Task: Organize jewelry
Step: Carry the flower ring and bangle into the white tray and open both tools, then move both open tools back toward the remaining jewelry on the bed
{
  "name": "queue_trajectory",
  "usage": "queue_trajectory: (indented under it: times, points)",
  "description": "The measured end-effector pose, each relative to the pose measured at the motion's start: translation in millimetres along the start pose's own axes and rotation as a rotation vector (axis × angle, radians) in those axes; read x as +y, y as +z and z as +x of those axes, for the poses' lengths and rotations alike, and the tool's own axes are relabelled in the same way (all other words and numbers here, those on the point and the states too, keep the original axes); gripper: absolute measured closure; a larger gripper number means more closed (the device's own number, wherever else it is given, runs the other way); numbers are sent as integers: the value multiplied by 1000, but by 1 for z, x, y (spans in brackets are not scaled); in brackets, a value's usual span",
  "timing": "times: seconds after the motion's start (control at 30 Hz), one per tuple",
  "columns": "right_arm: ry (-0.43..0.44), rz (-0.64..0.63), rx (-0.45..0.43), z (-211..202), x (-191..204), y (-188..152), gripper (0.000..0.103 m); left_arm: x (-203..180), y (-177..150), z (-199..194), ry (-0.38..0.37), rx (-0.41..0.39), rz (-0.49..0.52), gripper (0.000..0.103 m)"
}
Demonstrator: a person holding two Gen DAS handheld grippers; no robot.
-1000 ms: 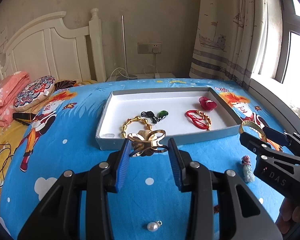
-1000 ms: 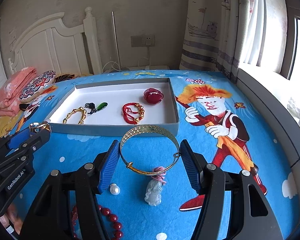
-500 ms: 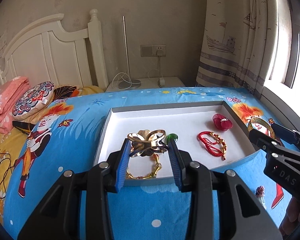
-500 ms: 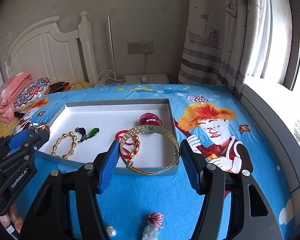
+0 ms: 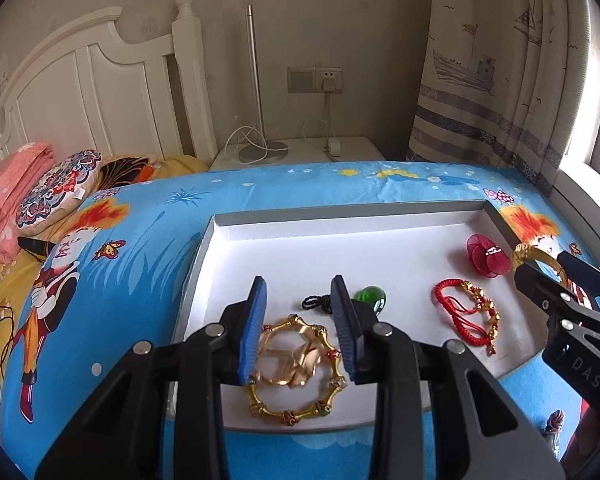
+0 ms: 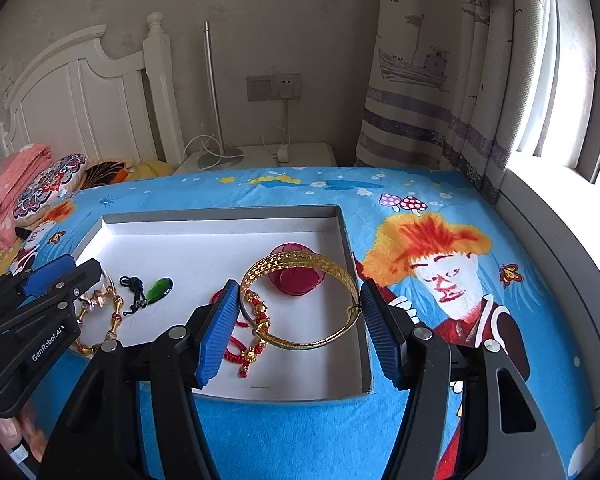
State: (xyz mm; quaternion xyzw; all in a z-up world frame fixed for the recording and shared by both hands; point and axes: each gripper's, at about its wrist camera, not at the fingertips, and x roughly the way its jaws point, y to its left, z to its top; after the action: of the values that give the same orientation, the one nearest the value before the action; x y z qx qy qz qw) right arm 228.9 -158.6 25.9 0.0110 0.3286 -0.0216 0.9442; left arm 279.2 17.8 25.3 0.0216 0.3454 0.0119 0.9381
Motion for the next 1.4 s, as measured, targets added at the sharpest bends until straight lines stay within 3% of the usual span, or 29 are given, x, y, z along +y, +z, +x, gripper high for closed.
queue_trajectory:
  times: [0.13, 0.23, 0.4, 0.87, 1.13, 1.4]
  points:
    - [0, -4, 20, 10, 2, -2, 45, 3, -2, 8, -14, 23, -17, 70]
    - [-1, -6, 22, 12, 2, -3, 44, 7, -4, 8, -27, 21, -37, 59]
    - [-4, -9, 11, 9, 1, -3, 35, 10, -6, 1, -34, 14, -49, 58]
    - [0, 14, -44, -29, -7, -9, 28, 35, -17, -49, -35, -25, -100, 54]
    - [-23, 35, -73, -69, -21, -36, 28, 43, -50, -99, -41, -54, -119, 54]
    - [-37, 138, -66, -108, -57, -79, 26, 43, -102, -136, -87, -24, -148, 54]
